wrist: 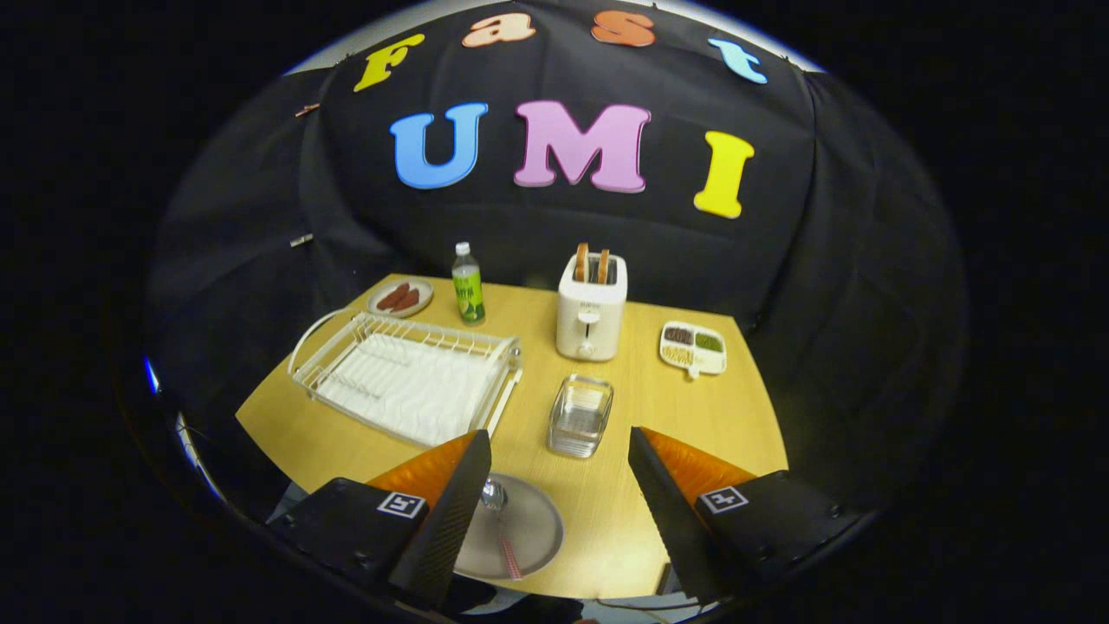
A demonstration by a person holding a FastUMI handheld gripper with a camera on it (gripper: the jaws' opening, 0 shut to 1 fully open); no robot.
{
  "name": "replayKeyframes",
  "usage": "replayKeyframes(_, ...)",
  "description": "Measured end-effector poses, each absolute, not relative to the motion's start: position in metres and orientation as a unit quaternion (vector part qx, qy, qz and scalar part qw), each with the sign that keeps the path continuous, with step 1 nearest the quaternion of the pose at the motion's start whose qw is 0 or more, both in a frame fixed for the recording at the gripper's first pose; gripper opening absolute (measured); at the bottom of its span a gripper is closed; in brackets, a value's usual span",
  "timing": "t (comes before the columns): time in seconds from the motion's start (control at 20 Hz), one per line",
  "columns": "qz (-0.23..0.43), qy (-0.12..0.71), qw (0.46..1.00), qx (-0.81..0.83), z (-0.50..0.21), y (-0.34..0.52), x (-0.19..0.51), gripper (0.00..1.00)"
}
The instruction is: Take the plate from the dish rack, then take the spoon from the basket and place it into the plate.
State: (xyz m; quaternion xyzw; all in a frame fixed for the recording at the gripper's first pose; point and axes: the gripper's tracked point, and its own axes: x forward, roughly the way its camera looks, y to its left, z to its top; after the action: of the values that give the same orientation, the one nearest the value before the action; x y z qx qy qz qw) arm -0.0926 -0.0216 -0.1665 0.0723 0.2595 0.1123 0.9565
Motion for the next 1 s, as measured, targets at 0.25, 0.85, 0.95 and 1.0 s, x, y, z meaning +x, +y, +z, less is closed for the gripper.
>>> replayKeyframes(0.25,0.100,0.167,0.980,0.049,-0.081,-0.064,-0.072,0.98)
replayKeyframes(0.85,0.108,0.086,0.988,0.062,-0.027,-0.130,-0.058,0.98)
replayKeyframes(0.95,0.113,0.085,0.988,0.058,-0.031,-0.138,-0.055,0.98)
replayKeyframes(1.0,0.115,0.084,0.988,0.057,-0.031,-0.140,-0.053,0.98)
